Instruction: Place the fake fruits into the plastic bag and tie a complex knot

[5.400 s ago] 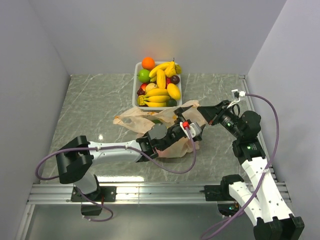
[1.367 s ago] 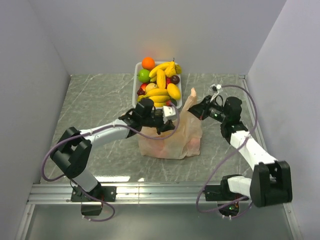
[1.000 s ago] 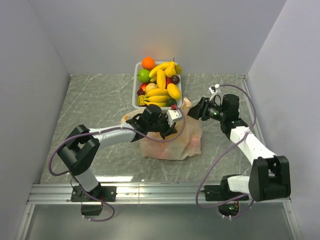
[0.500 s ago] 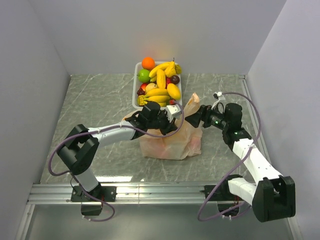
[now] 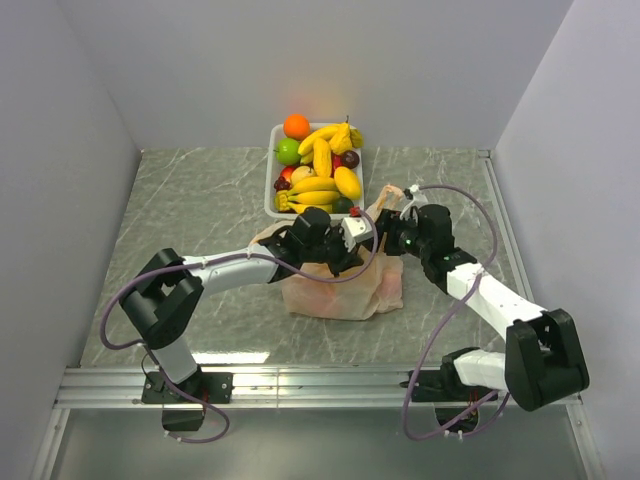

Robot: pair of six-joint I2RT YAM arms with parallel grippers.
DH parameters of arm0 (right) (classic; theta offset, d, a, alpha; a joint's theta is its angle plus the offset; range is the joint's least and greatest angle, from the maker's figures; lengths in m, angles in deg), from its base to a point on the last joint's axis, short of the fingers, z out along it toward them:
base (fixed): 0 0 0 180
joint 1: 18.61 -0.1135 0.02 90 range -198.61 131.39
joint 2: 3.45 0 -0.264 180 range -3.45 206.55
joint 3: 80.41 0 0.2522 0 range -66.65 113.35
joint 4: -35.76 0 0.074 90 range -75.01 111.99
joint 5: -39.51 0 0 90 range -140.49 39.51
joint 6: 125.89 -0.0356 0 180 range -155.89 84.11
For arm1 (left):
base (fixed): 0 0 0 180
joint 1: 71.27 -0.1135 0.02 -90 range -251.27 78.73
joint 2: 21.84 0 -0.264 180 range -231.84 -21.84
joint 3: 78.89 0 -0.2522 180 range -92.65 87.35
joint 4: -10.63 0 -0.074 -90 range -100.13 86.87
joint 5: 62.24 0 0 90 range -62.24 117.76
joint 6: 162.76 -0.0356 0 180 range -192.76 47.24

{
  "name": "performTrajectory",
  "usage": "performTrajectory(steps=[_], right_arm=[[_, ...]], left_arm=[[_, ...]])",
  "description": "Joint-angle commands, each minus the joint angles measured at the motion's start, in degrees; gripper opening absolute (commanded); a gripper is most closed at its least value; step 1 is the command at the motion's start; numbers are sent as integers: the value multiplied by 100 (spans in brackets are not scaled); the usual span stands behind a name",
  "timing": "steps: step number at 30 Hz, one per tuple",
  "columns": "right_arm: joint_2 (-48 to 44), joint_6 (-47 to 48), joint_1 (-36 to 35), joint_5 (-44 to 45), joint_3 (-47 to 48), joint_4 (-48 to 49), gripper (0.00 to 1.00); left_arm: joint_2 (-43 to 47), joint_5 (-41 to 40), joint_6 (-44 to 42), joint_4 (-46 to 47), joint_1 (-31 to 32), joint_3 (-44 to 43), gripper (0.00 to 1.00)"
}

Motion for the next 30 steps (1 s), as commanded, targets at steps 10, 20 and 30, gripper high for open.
performTrajectory(steps=[10,20,30], right_arm=[[39,1876,-64,-627,33,367,0],[-164,2968,34,-1227,50,342,0],[-375,3504,34,-1384,-99,149,0]], left_arm=[[283,800,-122,-345,-391,-202,9],[2172,1509,-455,-2016,-1614,-765,79],[3438,568,-293,-3643,-3310,6,91]])
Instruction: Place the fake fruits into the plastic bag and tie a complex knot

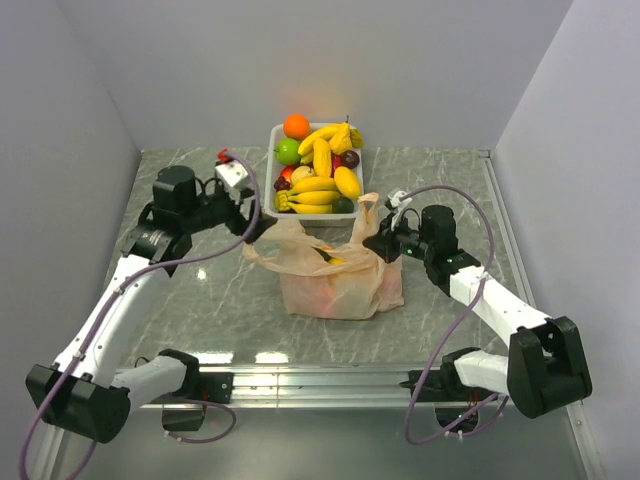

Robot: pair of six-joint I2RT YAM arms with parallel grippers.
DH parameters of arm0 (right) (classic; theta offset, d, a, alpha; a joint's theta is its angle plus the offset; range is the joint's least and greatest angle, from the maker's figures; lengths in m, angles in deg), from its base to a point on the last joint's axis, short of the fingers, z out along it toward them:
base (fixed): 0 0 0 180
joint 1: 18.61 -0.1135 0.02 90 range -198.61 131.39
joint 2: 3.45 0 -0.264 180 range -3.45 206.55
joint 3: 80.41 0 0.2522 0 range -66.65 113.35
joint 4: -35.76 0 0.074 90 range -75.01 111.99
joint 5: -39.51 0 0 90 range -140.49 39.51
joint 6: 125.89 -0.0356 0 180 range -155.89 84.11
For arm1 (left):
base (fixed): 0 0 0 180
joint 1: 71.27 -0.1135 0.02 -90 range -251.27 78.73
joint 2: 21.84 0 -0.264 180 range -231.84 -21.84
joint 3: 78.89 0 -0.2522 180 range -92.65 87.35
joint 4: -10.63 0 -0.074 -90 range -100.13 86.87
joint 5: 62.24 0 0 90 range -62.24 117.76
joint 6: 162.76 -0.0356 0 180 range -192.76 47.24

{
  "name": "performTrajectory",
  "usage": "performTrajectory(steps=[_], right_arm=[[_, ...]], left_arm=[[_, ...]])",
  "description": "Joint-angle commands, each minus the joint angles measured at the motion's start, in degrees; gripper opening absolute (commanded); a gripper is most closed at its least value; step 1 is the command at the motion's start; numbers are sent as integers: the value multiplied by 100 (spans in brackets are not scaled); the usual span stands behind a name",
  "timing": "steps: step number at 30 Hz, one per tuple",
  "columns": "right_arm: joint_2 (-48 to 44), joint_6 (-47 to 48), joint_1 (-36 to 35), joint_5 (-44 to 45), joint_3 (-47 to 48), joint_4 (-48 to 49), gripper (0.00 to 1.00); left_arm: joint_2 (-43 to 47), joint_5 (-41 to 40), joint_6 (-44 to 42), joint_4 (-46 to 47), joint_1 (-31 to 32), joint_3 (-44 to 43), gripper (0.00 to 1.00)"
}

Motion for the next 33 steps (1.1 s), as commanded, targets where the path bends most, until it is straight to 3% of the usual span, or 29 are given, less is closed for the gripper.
performTrajectory(steps=[1,6,10,14,17,18,19,22,23,27,31,32,33], right_arm=[[-252,435,5,-187,-74,96,0],[-244,892,14,-275,-100,44,0],[-226,1138,-3,-336,-153,35,0],[-217,1480,-12,-380,-258,122,0],[-235,2049,-65,-415,-258,140,0],[-217,2262,-152,-381,-232,131,0],[-191,2481,-179,-372,-188,88,0],[-112,3772,-302,-424,-4,-334,0],[-138,4654,-346,-433,-99,-491,0],[-226,6251,-460,-407,-346,-782,0],[-358,5958,-478,-328,-478,-660,4],[-393,5790,-478,-319,-304,-782,18],[-428,5588,-478,-301,-207,-844,24]], left_arm=[[92,-425,717,-577,-547,591,91],[339,-802,1983,-234,-584,1417,93],[85,-1145,2476,-58,-593,1717,92],[-170,-996,2793,83,-602,1814,81],[-92,-847,2759,337,-654,1674,31],[56,-873,2733,425,-689,1508,6],[119,-830,2689,600,-725,1402,0],[137,-619,2364,567,-725,928,0],[120,-583,2285,558,-725,822,0],[215,-416,1952,523,-655,760,0],[541,-557,1695,461,-269,996,1],[576,-504,1660,391,-216,1110,1],[629,-495,1651,347,-154,1155,0]])
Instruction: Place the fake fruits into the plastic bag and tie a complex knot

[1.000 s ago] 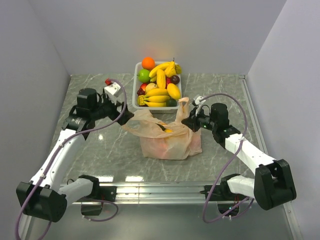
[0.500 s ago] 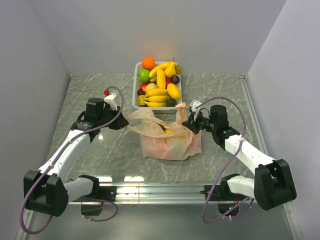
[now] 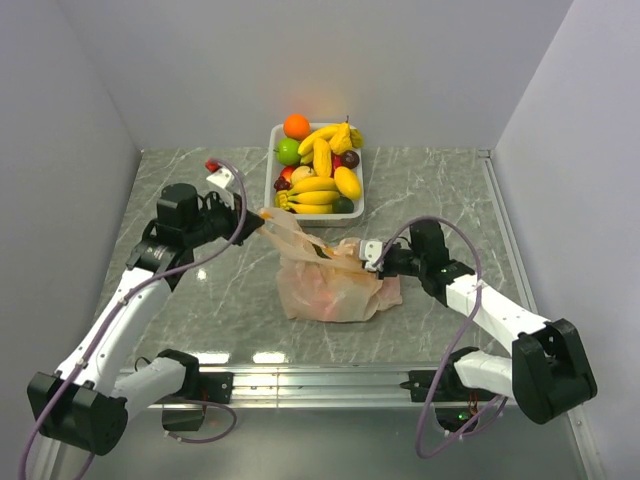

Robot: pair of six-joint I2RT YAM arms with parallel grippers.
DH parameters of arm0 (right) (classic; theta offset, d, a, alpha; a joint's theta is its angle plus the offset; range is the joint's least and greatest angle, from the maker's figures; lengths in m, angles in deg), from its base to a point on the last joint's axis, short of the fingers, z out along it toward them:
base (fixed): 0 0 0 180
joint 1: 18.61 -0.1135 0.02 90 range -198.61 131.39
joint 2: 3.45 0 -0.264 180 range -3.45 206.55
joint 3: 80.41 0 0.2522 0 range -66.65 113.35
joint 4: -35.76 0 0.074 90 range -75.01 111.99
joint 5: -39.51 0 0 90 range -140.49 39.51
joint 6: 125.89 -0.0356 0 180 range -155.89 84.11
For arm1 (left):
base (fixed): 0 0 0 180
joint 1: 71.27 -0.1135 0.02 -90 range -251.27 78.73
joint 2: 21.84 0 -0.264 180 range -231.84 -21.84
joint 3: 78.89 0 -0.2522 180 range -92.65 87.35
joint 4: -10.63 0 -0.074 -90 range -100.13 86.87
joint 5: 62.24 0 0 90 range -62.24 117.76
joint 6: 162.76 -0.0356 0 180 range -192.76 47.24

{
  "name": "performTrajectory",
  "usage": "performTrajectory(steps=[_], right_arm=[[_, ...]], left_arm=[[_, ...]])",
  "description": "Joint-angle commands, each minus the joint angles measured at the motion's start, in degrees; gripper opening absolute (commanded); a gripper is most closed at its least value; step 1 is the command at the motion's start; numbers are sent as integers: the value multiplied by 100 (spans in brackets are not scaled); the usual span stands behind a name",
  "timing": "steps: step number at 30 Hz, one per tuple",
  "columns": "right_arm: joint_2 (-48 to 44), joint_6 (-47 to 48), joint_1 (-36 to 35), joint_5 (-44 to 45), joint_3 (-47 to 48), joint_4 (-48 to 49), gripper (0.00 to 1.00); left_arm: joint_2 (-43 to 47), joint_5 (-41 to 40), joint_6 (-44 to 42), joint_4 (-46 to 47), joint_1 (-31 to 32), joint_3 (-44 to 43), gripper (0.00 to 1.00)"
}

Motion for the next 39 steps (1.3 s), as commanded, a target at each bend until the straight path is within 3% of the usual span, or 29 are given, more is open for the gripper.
performTrajectory(steps=[1,2,5,13,15,17,18,24,29,39], right_arm=[[-290,-463,-13,177,292,-156,32],[-413,-713,-12,256,441,-95,46],[-694,-1425,5,362,810,-330,57],[-1441,-3042,93,661,1356,-482,78],[-1617,-3237,93,469,1427,-376,80],[-1653,-3570,84,57,1567,-253,90],[-1627,-3850,-64,-267,1611,-17,92],[-801,-4160,-996,134,2069,897,95],[-90,-3748,-1873,204,2165,1627,96],[1132,-3272,-2543,503,1726,3350,98]], left_arm=[[279,110,-287,-22,259,178,0],[306,119,-261,-31,295,274,0],[359,154,-244,39,374,363,0],[262,295,-252,118,559,293,0],[271,330,-287,127,629,319,1],[297,304,-296,135,708,363,0],[297,365,-270,144,760,380,1],[271,409,-191,171,954,416,0],[227,549,-6,259,963,398,0],[165,927,-15,250,972,293,0]])
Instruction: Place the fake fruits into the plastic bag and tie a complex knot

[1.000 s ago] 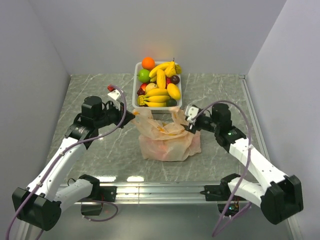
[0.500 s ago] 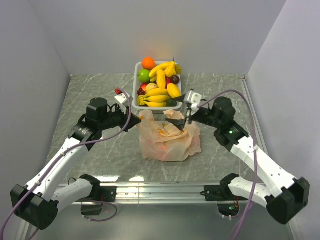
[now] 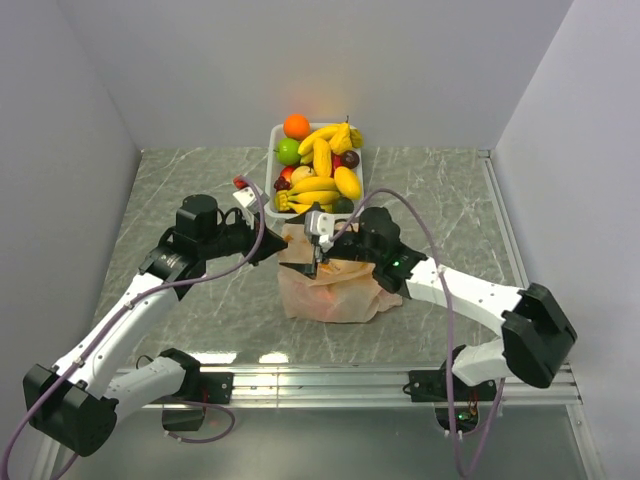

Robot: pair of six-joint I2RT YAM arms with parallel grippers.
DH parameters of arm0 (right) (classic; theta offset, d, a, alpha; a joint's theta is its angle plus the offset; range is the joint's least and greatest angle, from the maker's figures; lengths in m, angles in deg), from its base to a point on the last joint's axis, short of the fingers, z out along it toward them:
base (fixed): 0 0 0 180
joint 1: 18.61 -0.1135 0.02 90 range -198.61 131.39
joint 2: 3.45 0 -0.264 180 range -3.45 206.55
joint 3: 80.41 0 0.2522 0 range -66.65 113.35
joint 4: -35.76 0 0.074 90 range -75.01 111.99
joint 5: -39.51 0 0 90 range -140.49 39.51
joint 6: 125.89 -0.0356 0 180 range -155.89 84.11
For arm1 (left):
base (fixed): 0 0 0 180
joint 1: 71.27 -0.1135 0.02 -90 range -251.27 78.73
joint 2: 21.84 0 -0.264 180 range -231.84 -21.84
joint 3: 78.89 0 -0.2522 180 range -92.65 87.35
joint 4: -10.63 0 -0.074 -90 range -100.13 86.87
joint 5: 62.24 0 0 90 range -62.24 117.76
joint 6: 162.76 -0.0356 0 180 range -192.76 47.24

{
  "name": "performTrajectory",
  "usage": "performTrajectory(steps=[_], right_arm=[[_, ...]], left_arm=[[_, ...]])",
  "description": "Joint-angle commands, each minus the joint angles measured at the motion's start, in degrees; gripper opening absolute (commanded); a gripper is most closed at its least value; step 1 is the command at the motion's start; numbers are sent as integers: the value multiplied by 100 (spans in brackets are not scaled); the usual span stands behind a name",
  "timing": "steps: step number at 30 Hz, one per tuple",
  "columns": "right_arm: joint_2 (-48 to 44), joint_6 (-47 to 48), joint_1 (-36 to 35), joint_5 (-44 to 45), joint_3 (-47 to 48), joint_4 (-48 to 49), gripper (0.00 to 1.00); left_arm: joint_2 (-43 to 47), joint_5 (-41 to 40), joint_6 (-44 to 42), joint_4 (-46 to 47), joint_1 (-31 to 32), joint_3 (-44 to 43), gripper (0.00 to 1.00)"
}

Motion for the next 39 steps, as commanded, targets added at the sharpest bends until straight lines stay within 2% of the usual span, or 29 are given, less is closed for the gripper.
performTrajectory(steps=[1,6,8,9,11,12,15,23,34,39], right_arm=[[295,74,-107,212,-12,1058,98],[736,-277,-115,537,58,1322,98],[938,-479,-98,651,94,1314,92],[982,-741,-107,696,68,1340,83],[1061,-963,-107,722,-11,1384,72],[1088,-1234,-107,783,-81,1358,59],[1097,-1771,-98,880,-274,1227,44],[1105,-2721,-80,977,-784,699,44],[1483,-2889,113,995,-583,382,44],[1527,-2774,113,916,-803,391,47]], left_arm=[[62,346,5,147,28,-66,0],[186,592,57,173,28,-110,0],[238,645,145,269,28,-145,0],[273,645,189,296,28,-162,0],[326,593,312,419,28,-224,0],[353,584,382,463,19,-259,0],[379,505,496,560,19,-320,0],[406,259,585,753,10,-268,0],[379,109,778,1017,-139,-417,0],[370,56,681,1026,-174,-435,0]])
